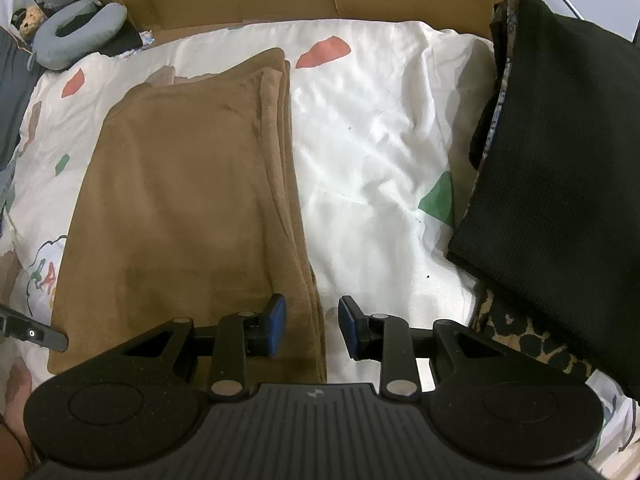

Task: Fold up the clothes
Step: 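Slide the left tool along the folded shirt edge to smooth it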

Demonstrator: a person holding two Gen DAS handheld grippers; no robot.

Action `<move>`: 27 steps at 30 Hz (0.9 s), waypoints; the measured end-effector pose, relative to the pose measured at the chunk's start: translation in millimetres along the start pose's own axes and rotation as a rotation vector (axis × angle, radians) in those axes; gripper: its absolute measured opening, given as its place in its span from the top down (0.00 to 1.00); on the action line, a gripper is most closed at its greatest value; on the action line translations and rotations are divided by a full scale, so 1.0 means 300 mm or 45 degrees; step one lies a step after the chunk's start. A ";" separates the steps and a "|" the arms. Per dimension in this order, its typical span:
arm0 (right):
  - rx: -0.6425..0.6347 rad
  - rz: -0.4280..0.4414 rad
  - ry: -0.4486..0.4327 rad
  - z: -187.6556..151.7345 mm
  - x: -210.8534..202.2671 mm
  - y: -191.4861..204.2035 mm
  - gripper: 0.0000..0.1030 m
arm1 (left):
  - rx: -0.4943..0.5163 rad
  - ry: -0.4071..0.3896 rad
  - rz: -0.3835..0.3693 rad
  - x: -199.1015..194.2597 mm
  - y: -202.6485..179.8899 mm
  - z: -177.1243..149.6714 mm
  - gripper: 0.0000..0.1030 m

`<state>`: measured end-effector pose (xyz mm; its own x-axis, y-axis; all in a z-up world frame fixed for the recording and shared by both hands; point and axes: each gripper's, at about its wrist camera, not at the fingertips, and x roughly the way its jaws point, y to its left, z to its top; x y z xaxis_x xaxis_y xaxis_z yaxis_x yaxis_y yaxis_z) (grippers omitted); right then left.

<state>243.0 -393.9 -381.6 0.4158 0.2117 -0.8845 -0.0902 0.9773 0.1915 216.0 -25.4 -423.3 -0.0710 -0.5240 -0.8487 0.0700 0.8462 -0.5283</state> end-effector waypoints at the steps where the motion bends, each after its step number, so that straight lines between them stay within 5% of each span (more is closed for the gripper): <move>1: -0.003 0.009 -0.001 0.000 0.005 0.000 0.65 | -0.017 0.003 -0.012 0.001 0.006 -0.001 0.70; 10: 0.047 0.091 0.029 -0.014 0.076 -0.019 0.64 | -0.105 -0.022 -0.096 0.011 0.047 -0.026 0.67; 20: 0.129 0.224 0.128 -0.003 0.096 -0.077 0.61 | -0.127 -0.021 -0.158 -0.002 0.086 -0.033 0.91; 27: 0.163 0.267 0.131 0.007 0.124 -0.084 0.59 | -0.135 -0.009 -0.176 0.012 0.101 -0.026 0.84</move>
<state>262.5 -410.7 -418.4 0.3055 0.4149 -0.8571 -0.0467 0.9055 0.4217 210.1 -1.0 -442.2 -0.0653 -0.6363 -0.7687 -0.0456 0.7714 -0.6347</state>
